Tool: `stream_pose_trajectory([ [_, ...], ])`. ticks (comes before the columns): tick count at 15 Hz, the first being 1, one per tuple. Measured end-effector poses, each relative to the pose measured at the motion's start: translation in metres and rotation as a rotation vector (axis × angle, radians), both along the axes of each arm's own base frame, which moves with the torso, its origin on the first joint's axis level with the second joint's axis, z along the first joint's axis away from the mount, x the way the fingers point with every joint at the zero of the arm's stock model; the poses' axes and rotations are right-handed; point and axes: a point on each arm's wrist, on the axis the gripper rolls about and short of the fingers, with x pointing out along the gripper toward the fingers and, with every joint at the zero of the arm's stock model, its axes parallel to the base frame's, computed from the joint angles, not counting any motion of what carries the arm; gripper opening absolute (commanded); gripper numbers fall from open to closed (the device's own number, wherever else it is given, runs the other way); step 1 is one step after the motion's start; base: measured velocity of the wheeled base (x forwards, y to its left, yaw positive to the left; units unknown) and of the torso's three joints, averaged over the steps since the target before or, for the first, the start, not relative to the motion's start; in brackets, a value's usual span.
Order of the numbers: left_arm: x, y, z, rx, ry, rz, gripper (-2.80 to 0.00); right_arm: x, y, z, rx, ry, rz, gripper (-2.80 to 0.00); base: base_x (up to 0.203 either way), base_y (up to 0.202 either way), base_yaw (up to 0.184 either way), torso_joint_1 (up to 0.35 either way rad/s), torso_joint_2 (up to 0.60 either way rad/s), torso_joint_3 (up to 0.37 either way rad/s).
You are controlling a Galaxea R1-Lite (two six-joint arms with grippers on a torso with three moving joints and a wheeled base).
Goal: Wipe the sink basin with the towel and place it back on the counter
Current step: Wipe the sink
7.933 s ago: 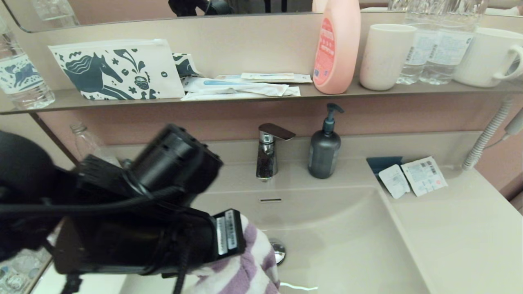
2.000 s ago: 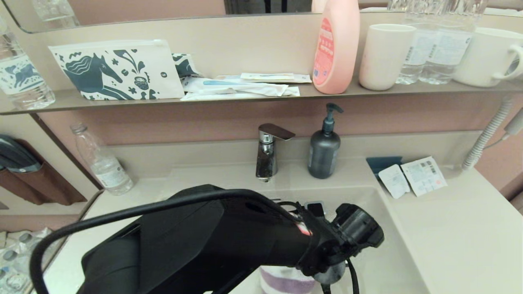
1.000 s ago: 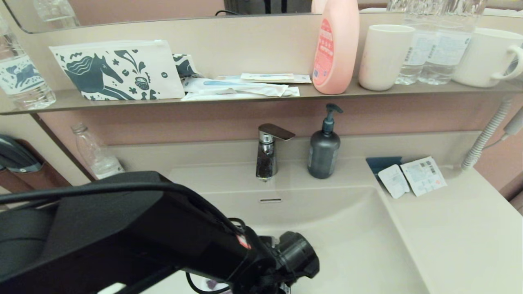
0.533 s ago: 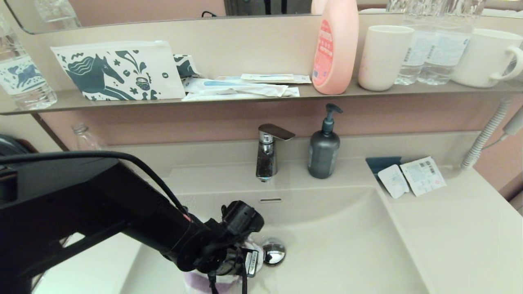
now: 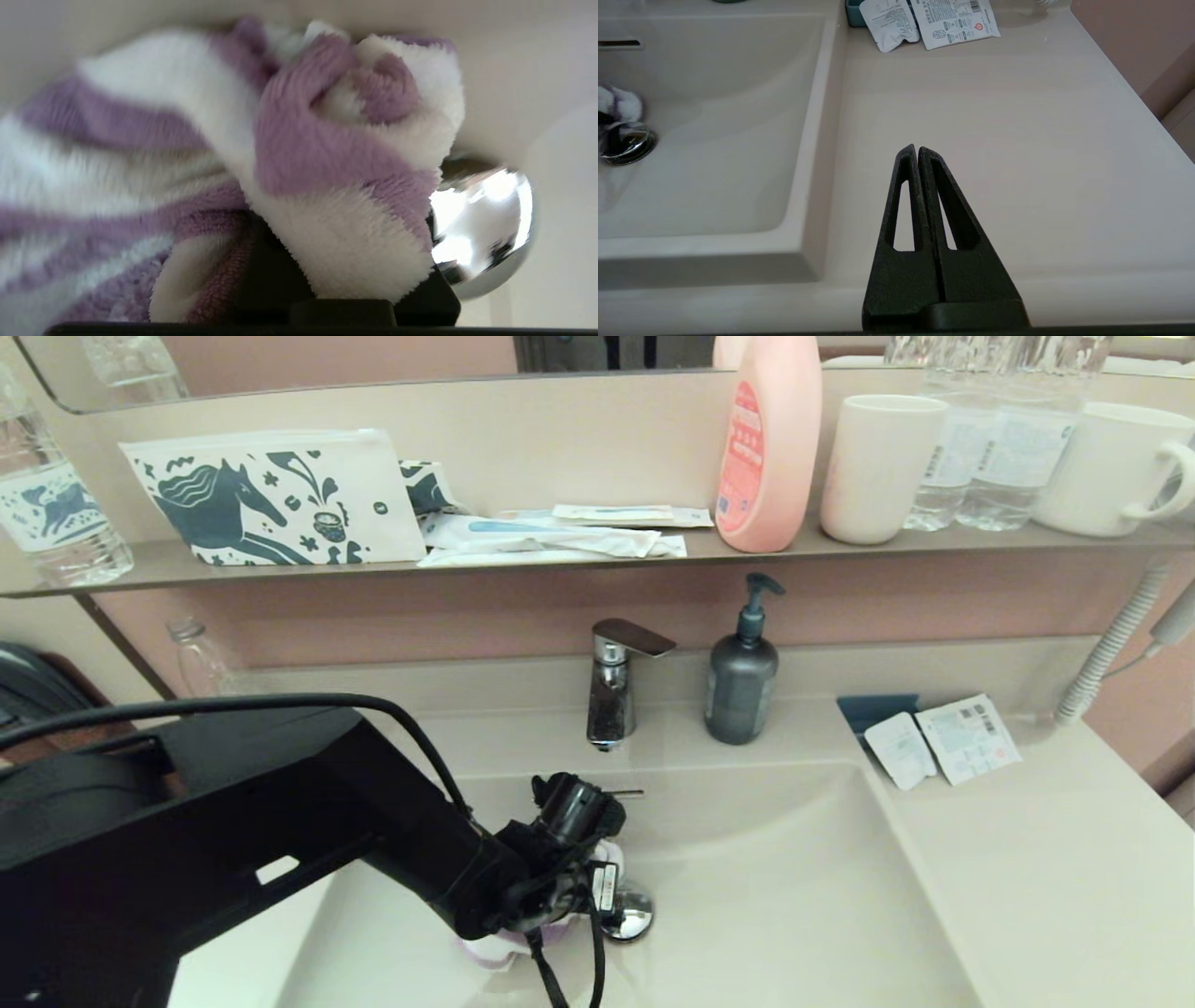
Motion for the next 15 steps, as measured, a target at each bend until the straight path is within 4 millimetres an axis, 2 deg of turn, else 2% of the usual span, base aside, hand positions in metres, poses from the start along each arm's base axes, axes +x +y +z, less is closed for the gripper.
stream_pose_trajectory([
  [3, -0.002, -0.024, 0.002, -0.023, -0.032, -0.032, -2.80, 0.000, 0.000, 0.000, 0.000, 0.000, 0.000, -2.80, 0.000, 0.000, 0.000, 0.000, 0.00, 0.000],
  [9, -0.030, -0.085, 0.003, -0.063, -0.117, -0.049, -2.80, 0.000, 0.000, 0.000, 0.000, 0.000, 0.000, -2.80, 0.000, 0.000, 0.000, 0.000, 0.00, 0.000],
  [15, -0.040, -0.120, 0.013, -0.097, -0.095, -0.070, -2.80, 0.000, 0.000, 0.000, 0.000, 0.000, 0.000, -2.80, 0.000, 0.000, 0.000, 0.000, 0.00, 0.000],
])
